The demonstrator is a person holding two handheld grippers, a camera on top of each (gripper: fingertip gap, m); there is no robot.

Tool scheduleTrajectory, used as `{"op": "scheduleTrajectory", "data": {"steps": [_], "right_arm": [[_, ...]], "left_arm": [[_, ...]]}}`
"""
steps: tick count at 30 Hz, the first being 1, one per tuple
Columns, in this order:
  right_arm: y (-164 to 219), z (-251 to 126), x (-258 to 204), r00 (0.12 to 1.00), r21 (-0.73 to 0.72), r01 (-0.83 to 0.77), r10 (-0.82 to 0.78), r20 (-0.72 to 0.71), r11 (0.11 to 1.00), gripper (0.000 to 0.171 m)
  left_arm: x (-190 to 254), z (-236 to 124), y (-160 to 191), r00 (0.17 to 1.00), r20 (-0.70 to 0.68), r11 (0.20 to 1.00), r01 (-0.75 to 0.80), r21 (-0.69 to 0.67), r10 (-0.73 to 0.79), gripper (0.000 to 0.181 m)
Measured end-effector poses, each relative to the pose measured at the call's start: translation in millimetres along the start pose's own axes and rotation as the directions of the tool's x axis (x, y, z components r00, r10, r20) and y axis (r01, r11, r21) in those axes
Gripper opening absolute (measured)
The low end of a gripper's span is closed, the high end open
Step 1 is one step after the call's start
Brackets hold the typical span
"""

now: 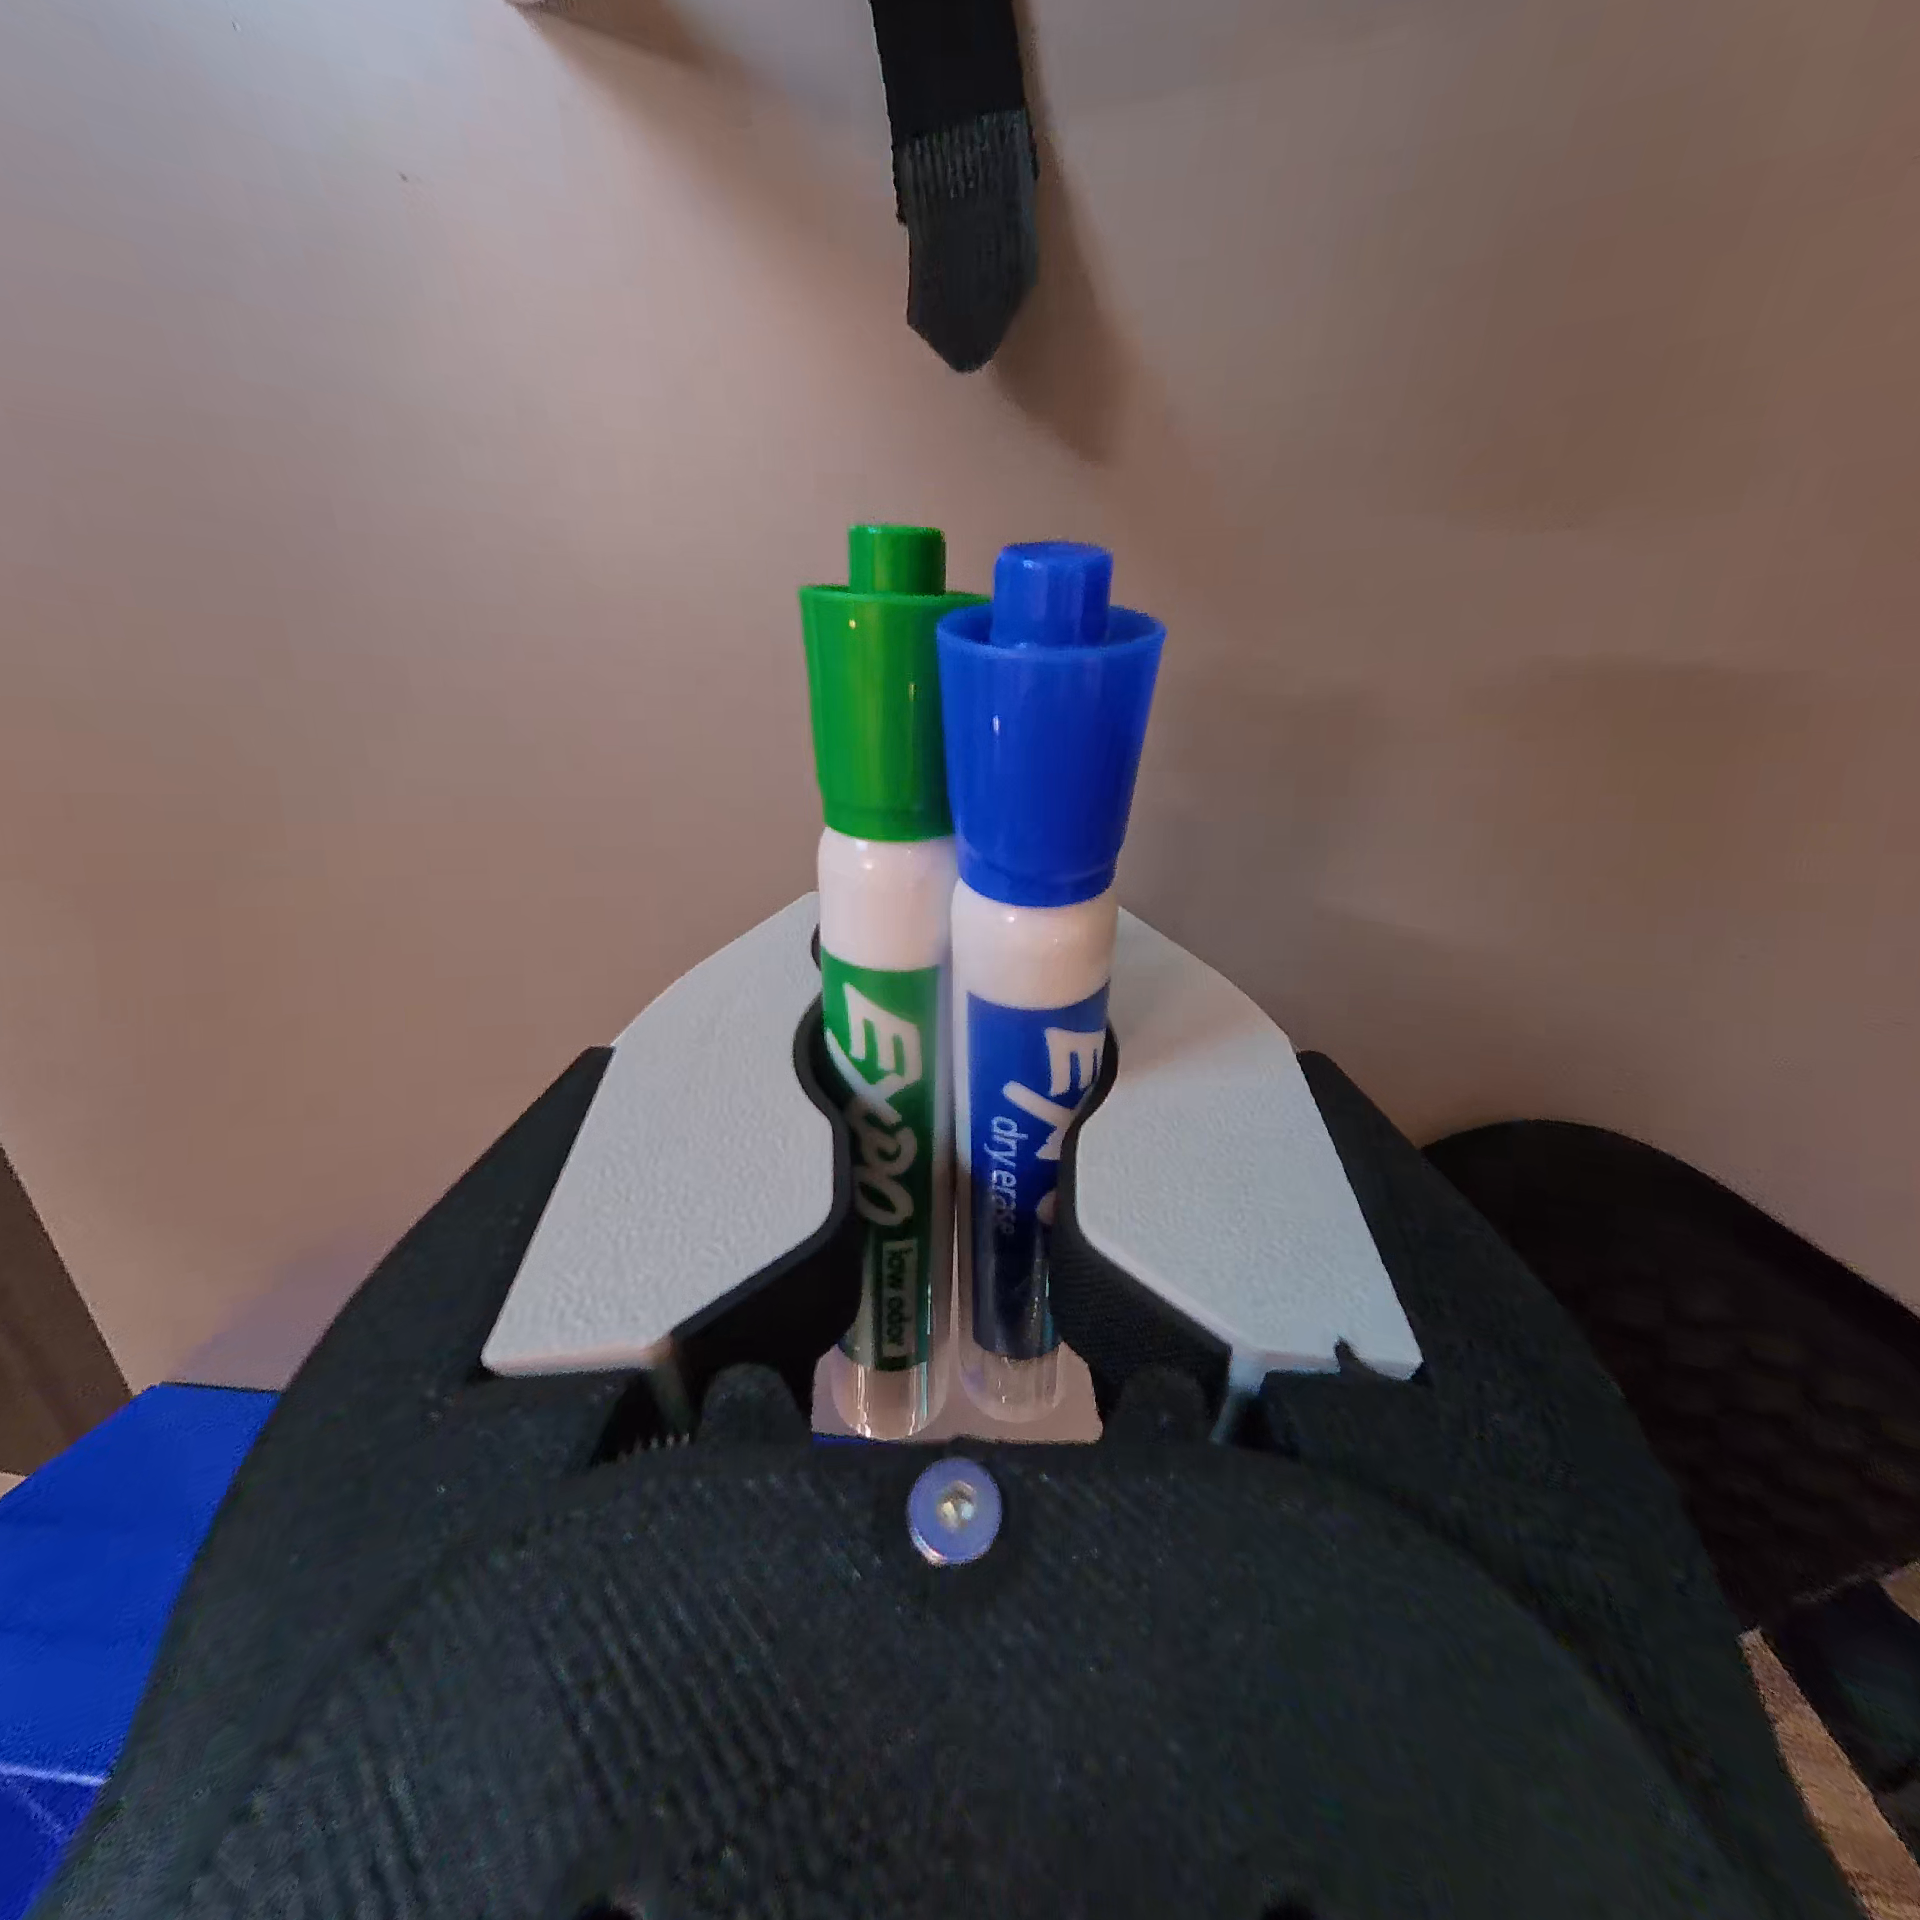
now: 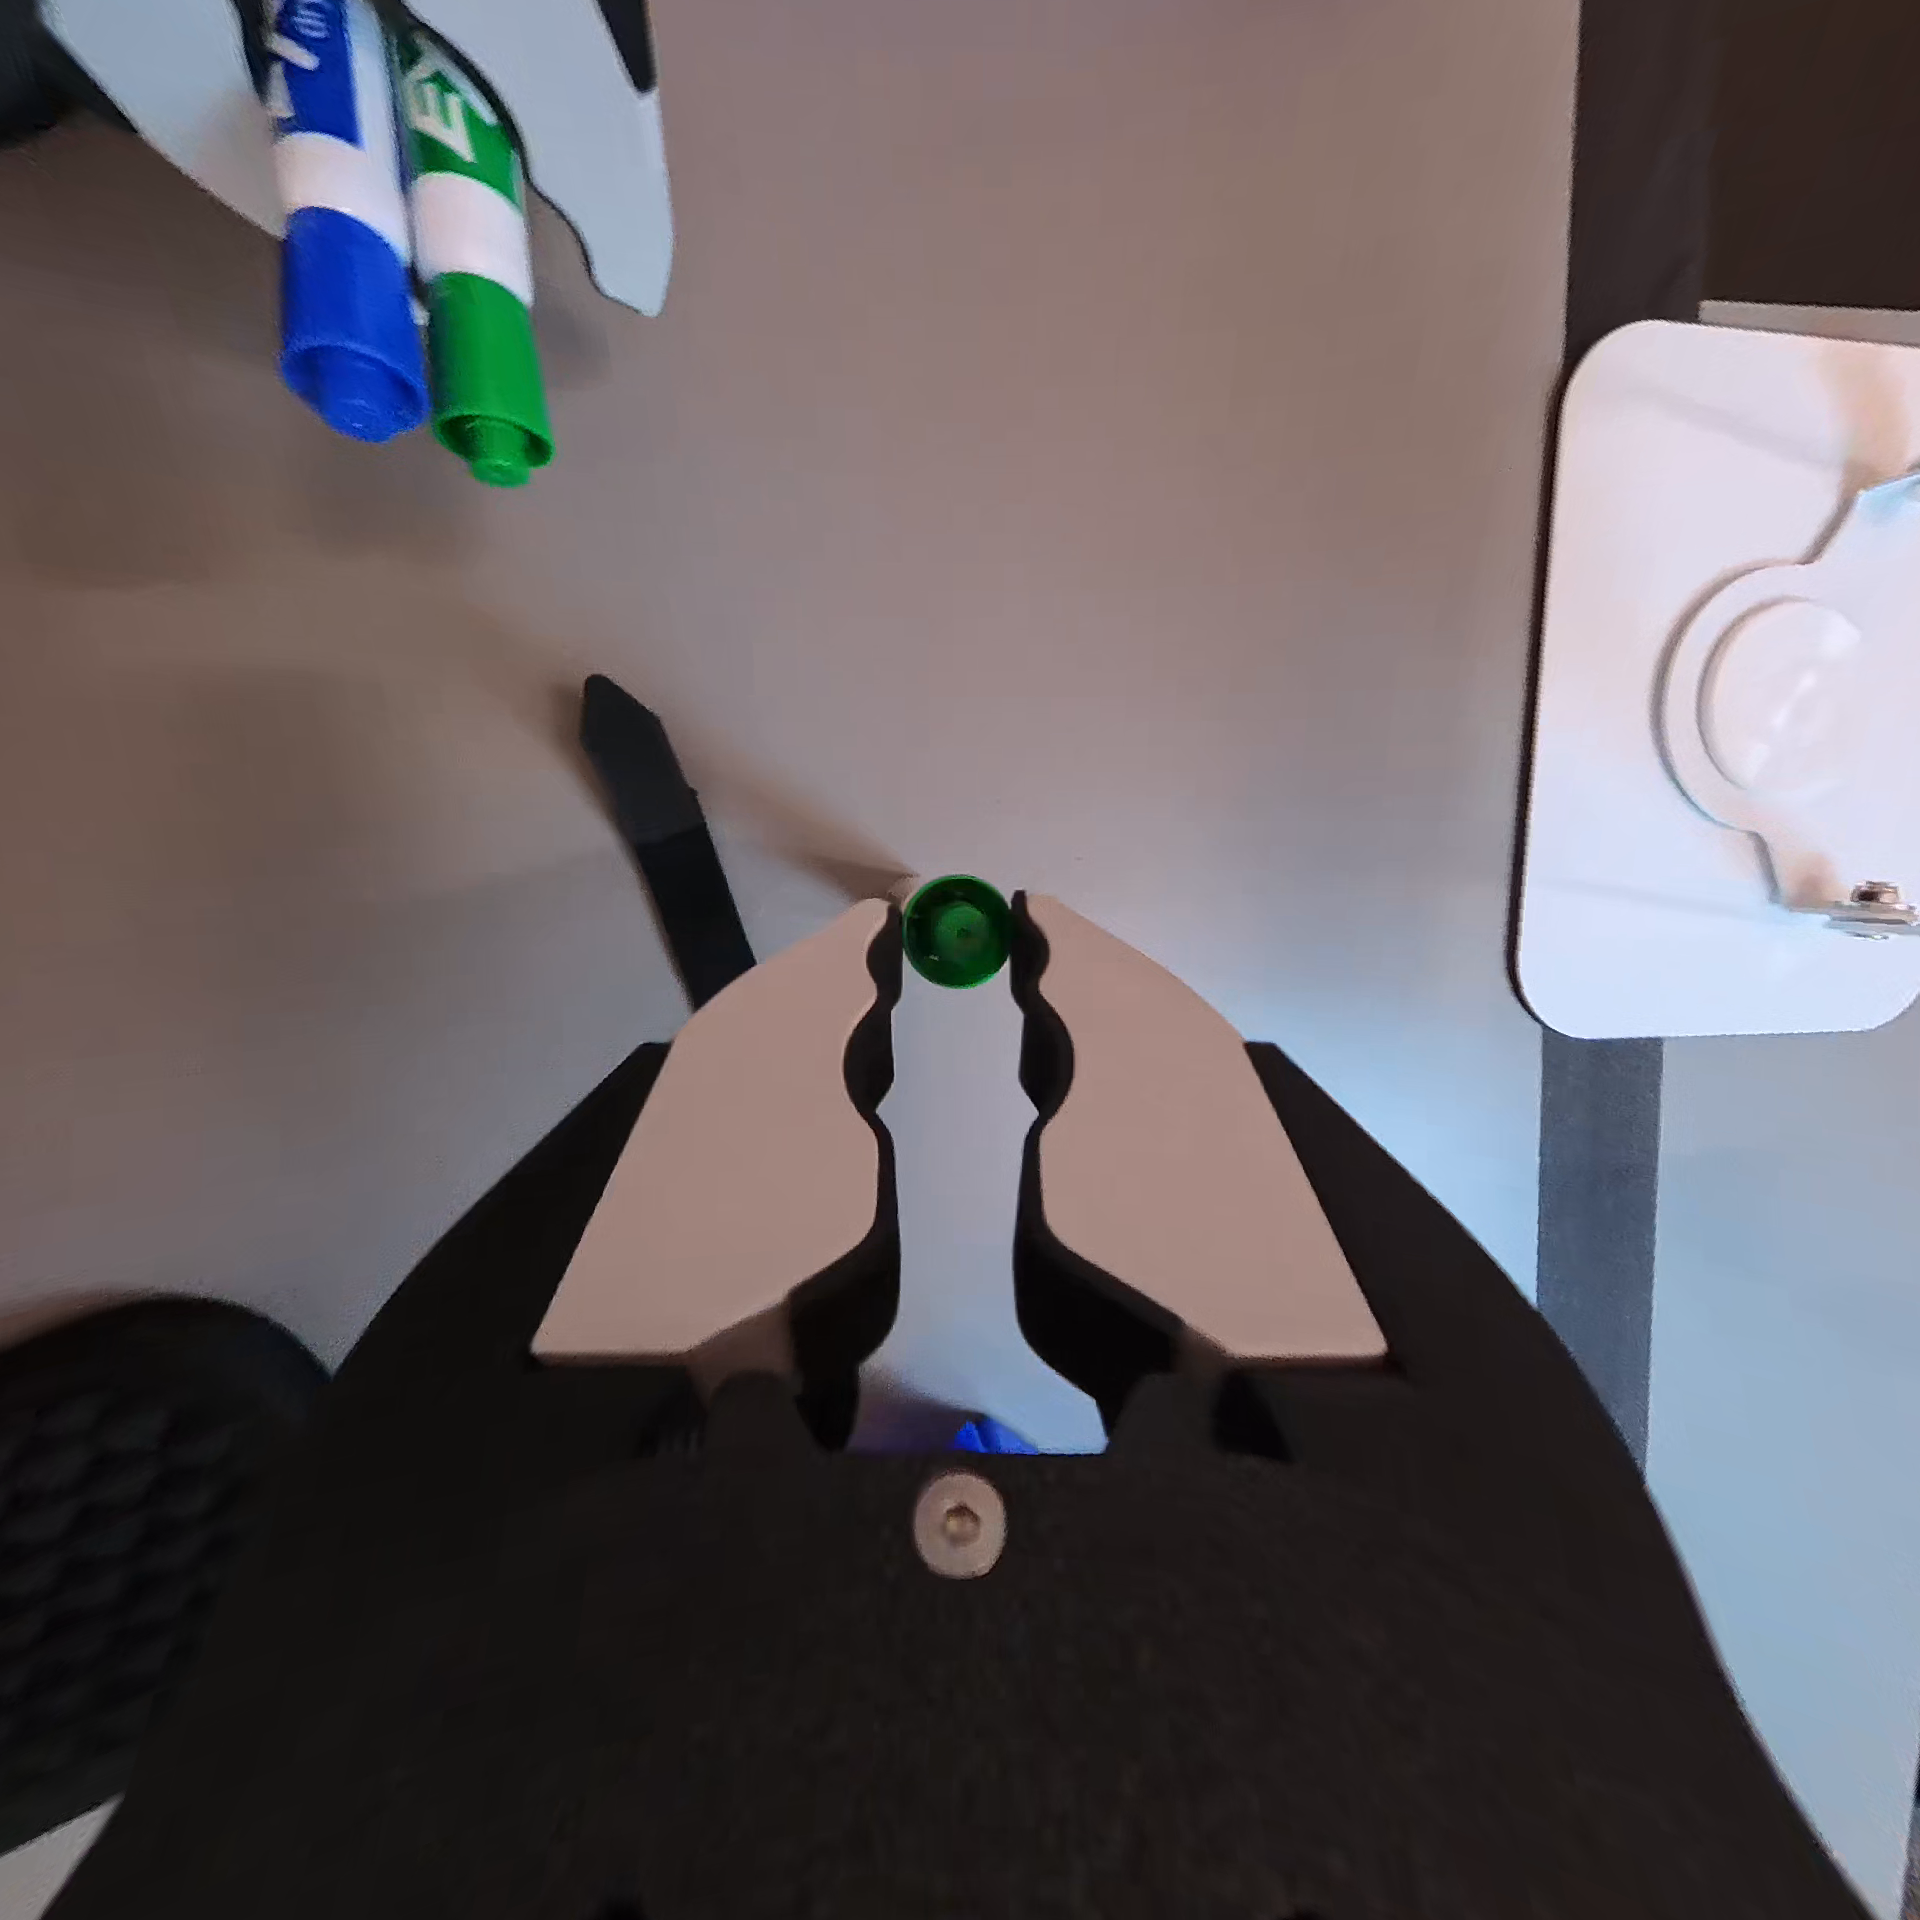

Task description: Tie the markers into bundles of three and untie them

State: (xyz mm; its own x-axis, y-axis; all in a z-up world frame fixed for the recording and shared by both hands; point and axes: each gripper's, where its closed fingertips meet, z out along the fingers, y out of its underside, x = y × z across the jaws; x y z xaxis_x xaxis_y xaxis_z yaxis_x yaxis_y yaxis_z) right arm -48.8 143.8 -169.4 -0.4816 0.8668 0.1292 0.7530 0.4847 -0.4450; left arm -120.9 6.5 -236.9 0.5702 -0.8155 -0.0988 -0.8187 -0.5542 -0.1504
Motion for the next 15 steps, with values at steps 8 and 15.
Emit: {"op": "scheduleTrajectory", "data": {"steps": [8, 15], "right_arm": [[-47.3, -111.7, -9.8, 0.968, 0.708, -0.176, 0.250, -0.001, 0.684, 0.019], [-19.3, -78.9, -52.5, 0.770, 0.837, -0.547, 0.405, 0.493, 0.021, 0.019]], "left_arm": [[-13.1, -9.9, 6.7, 0.999, 0.005, 0.999, 0.039, 0.021, -0.039, 0.041], [-10.8, -16.8, -7.8, 1.000, 0.016, 1.000, -0.006, 0.020, 0.006, 0.041]]}}
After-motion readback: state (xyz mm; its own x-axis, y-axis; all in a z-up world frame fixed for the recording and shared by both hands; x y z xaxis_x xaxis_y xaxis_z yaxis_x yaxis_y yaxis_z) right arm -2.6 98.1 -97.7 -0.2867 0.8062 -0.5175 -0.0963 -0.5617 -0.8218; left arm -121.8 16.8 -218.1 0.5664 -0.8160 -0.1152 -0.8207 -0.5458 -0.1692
